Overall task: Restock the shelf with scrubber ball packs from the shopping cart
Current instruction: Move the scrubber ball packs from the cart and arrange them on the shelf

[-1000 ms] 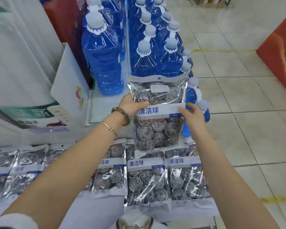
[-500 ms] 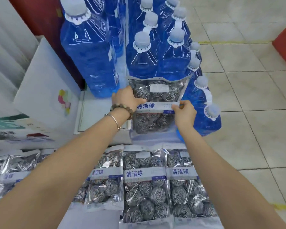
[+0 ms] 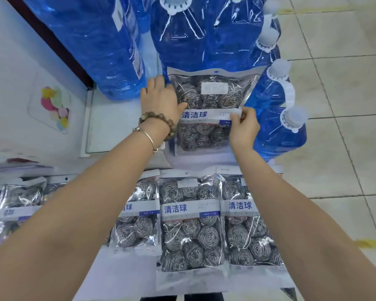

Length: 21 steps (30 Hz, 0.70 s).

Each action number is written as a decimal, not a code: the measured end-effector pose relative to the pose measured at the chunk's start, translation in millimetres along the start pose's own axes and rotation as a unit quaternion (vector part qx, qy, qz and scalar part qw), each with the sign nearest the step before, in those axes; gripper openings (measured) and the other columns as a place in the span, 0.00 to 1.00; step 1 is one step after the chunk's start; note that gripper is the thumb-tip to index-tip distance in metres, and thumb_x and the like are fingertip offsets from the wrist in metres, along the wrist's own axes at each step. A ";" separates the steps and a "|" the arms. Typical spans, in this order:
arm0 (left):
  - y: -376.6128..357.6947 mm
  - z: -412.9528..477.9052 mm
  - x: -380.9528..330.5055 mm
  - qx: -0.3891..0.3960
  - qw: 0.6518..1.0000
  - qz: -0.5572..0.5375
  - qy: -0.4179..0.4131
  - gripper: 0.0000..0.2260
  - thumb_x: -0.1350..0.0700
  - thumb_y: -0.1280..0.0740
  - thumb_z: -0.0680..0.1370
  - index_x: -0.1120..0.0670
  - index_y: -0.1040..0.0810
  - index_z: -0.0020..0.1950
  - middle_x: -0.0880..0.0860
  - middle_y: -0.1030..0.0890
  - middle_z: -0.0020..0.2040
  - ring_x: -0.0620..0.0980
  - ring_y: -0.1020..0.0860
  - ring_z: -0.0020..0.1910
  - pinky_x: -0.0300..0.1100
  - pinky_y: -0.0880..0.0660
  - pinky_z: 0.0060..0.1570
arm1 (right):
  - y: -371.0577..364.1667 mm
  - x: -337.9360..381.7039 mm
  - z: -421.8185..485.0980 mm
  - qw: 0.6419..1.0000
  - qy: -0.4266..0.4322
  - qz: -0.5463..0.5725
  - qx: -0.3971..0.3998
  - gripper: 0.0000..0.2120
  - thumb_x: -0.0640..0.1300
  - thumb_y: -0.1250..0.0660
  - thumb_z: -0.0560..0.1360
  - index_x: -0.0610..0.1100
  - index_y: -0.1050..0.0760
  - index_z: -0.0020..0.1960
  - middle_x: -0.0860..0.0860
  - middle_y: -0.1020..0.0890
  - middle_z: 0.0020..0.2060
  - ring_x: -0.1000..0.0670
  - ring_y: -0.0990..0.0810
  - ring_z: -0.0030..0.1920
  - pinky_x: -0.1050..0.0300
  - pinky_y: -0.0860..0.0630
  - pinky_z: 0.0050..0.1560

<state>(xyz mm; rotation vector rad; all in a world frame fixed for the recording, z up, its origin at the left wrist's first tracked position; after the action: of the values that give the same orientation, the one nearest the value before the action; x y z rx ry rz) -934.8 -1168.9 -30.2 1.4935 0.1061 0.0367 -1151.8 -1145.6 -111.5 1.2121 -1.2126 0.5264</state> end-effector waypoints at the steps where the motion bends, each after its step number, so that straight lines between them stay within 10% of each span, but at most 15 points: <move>1: 2.0 -0.3 2.1 -0.009 1.000 -0.020 0.008 0.26 0.42 0.34 0.73 0.60 0.29 0.62 0.57 0.33 0.64 0.57 0.37 0.64 0.50 0.38 0.61 | -0.5 0.2 -0.8 1.000 0.004 0.009 -0.002 0.10 0.39 0.37 0.77 0.37 0.27 0.57 0.50 0.24 0.45 0.52 0.27 0.44 0.67 0.35 0.42; 8: 5.3 -5.7 4.5 -0.009 0.992 -0.118 0.040 0.45 0.47 0.29 0.70 0.60 0.54 0.75 0.58 0.34 0.68 0.56 0.37 0.67 0.49 0.39 0.65 | -15.4 -9.7 -3.3 0.995 -0.031 0.038 0.084 0.19 0.38 0.34 0.76 0.40 0.35 0.65 0.49 0.24 0.50 0.52 0.26 0.47 0.67 0.31 0.44; 21: 11.3 -11.2 4.7 -0.027 0.992 -0.116 0.040 0.46 0.50 0.29 0.72 0.58 0.60 0.75 0.59 0.26 0.60 0.57 0.31 0.62 0.49 0.37 0.60 | -16.7 -18.0 -6.8 0.993 -0.044 0.094 0.048 0.28 0.35 0.33 0.74 0.42 0.39 0.71 0.51 0.25 0.51 0.55 0.25 0.48 0.78 0.30 0.39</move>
<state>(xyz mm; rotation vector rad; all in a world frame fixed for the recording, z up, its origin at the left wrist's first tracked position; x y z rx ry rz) -930.8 -1156.5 -19.9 1.4175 0.3410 -0.0876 -1140.9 -1140.3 -133.9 1.2190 -1.3997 0.6834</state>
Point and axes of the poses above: each hand's wrist, its own z-axis towards the middle knuckle, its own y-axis out of the back of the hand, x = y × z, the point moved 7 cm from there along z, towards the middle knuckle
